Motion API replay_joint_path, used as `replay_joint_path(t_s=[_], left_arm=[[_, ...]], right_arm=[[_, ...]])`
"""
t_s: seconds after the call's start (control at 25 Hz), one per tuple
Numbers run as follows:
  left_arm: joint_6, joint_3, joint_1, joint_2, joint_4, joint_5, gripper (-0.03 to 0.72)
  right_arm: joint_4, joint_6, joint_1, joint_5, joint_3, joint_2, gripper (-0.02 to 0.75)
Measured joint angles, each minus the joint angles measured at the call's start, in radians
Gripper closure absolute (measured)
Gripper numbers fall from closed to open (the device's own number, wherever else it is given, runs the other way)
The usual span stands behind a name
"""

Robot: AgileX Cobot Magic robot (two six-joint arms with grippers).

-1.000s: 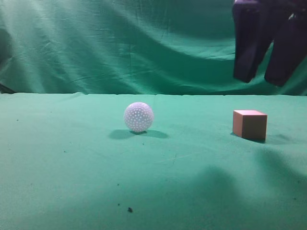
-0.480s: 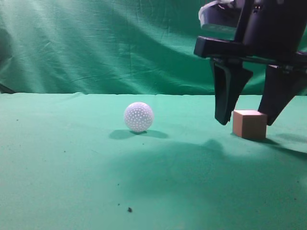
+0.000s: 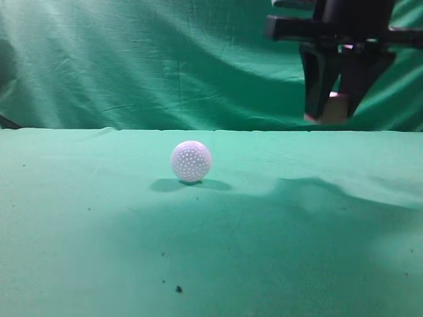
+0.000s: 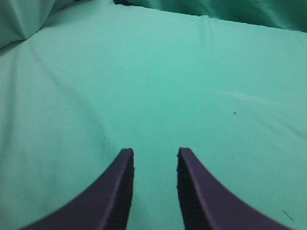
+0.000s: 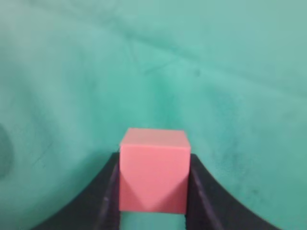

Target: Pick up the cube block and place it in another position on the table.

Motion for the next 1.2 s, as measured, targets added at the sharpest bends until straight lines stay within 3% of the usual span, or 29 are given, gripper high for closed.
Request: replay_joint_path(t_s=[0.32, 0.64, 0.92, 1.12, 1.2], left_arm=[[0.0, 0.0, 0.0, 0.0, 0.0, 0.0, 0.426], [0.0, 0.0, 0.0, 0.0, 0.0, 0.0, 0.426], [0.0, 0.0, 0.0, 0.0, 0.0, 0.0, 0.426], [0.0, 0.0, 0.0, 0.0, 0.0, 0.0, 0.426], [0.0, 0.0, 0.0, 0.0, 0.0, 0.0, 0.426]], right_arm=[[-0.029, 0.002, -0.172, 0.012, -0.178, 0.093, 0.512], [0.01, -0.028, -0.177, 0.01, -0.305, 0.299, 0.512], [0.093, -0.045, -0.177, 0.009, -0.337, 0.338, 0.512], [0.097, -0.049, -0.177, 0.053, -0.366, 0.338, 0.232], [0.097, -0.051, -0.177, 0.131, -0.412, 0.338, 0.21]])
